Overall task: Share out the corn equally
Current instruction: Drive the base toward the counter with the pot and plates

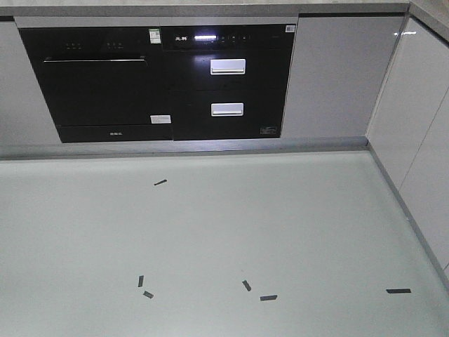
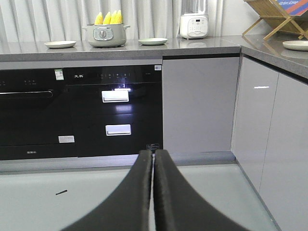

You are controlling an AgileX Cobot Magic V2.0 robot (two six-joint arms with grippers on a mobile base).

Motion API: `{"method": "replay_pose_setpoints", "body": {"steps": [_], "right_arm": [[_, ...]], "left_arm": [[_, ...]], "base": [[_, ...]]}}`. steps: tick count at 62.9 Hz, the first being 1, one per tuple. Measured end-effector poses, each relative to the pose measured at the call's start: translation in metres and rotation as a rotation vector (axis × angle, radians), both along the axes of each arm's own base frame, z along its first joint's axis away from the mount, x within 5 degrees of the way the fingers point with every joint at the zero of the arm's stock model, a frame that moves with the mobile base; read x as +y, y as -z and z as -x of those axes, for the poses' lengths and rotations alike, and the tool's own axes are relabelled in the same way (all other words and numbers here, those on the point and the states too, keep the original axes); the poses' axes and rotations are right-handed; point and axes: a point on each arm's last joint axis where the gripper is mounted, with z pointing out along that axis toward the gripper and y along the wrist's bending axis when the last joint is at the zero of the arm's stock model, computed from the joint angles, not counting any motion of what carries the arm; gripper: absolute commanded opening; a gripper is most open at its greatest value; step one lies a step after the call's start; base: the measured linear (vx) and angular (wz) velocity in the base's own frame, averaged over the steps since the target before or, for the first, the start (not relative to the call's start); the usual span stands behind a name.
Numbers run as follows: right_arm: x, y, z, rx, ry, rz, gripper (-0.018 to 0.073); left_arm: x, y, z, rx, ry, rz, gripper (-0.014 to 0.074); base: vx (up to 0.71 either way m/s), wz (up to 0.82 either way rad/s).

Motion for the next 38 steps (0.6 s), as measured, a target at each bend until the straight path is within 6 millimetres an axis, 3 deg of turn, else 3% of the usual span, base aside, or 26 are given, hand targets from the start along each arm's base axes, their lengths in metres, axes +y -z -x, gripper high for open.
{"method": "replay_pose_setpoints", "body": {"steps": [38], "right_arm": [[0.0000,0.0000,0.0000,0.000,0.000,0.000,-0.0006]], "left_arm": [[0.0000,0.0000,0.0000,0.000,0.000,0.000,-0.0006]], "base": [[0.00,0.00]]}}
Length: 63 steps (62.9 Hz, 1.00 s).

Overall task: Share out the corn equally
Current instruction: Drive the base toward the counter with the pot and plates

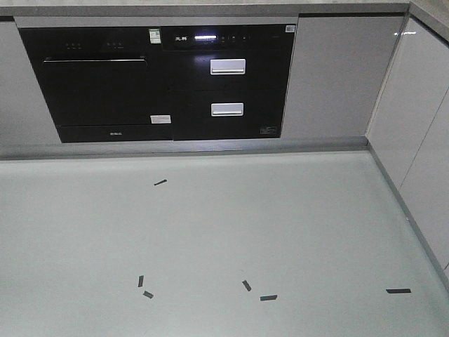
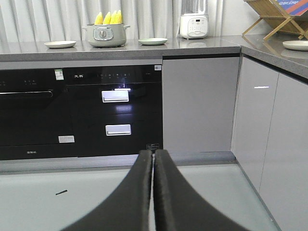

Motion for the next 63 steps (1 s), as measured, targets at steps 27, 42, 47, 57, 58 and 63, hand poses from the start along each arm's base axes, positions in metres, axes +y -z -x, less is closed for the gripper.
{"method": "replay_pose_setpoints", "body": {"steps": [27,42,47,57,58,63], "right_arm": [[0.0000,0.0000,0.0000,0.000,0.000,0.000,-0.0006],[0.0000,0.0000,0.0000,0.000,0.000,0.000,-0.0006],[0.0000,0.0000,0.0000,0.000,0.000,0.000,-0.0006],[0.0000,0.0000,0.0000,0.000,0.000,0.000,-0.0006],[0.0000,0.0000,0.0000,0.000,0.000,0.000,-0.0006],[0.0000,0.0000,0.0000,0.000,0.000,0.000,-0.0006]], "left_arm": [[0.0000,0.0000,0.0000,0.000,0.000,0.000,-0.0006],[0.0000,0.0000,0.0000,0.000,0.000,0.000,-0.0006],[0.0000,0.0000,0.0000,0.000,0.000,0.000,-0.0006],[0.0000,0.0000,0.0000,0.000,0.000,0.000,-0.0006],[0.0000,0.0000,0.0000,0.000,0.000,0.000,-0.0006],[0.0000,0.0000,0.0000,0.000,0.000,0.000,-0.0006]], "base": [[0.00,0.00],[0.00,0.00],[0.00,0.01],[0.01,0.01],[0.02,0.02],[0.02,0.02]]}}
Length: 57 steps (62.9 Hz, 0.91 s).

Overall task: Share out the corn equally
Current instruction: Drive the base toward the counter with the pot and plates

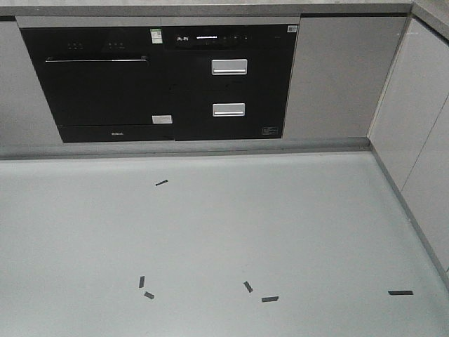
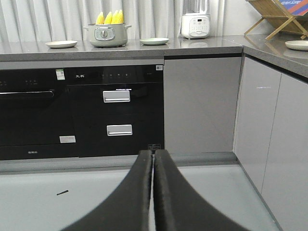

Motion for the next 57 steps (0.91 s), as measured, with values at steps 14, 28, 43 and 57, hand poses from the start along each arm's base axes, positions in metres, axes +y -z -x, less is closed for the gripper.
{"method": "replay_pose_setpoints", "body": {"steps": [14,28,43,57], "right_arm": [[0.0000,0.0000,0.0000,0.000,0.000,0.000,-0.0006],[0.0000,0.0000,0.0000,0.000,0.000,0.000,-0.0006],[0.0000,0.0000,0.0000,0.000,0.000,0.000,-0.0006],[0.0000,0.0000,0.0000,0.000,0.000,0.000,-0.0006]], "left_arm": [[0.0000,0.0000,0.0000,0.000,0.000,0.000,-0.0006],[0.0000,0.0000,0.0000,0.000,0.000,0.000,-0.0006],[0.0000,0.0000,0.0000,0.000,0.000,0.000,-0.0006],[0.0000,0.0000,0.0000,0.000,0.000,0.000,-0.0006]], "base": [[0.03,0.03],[0.05,0.03],[0.07,-0.01],[0.08,-0.03]]}}
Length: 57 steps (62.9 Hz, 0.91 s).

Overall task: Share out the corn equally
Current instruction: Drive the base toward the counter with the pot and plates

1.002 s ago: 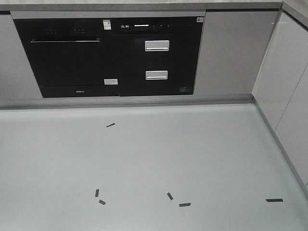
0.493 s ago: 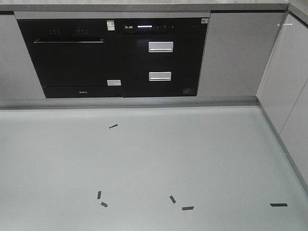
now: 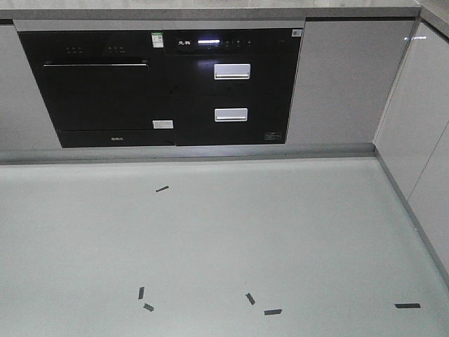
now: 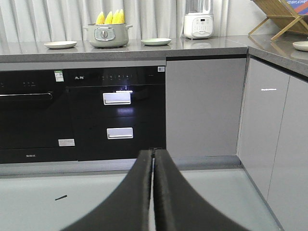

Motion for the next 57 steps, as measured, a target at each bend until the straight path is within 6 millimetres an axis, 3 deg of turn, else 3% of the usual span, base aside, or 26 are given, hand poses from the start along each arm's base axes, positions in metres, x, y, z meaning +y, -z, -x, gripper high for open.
{"method": "replay_pose_setpoints", "body": {"steps": [57], "right_arm": [[0.0000,0.0000,0.0000,0.000,0.000,0.000,-0.0006]], "left_arm": [[0.0000,0.0000,0.0000,0.000,0.000,0.000,-0.0006]], "base": [[0.06,0.06]]}}
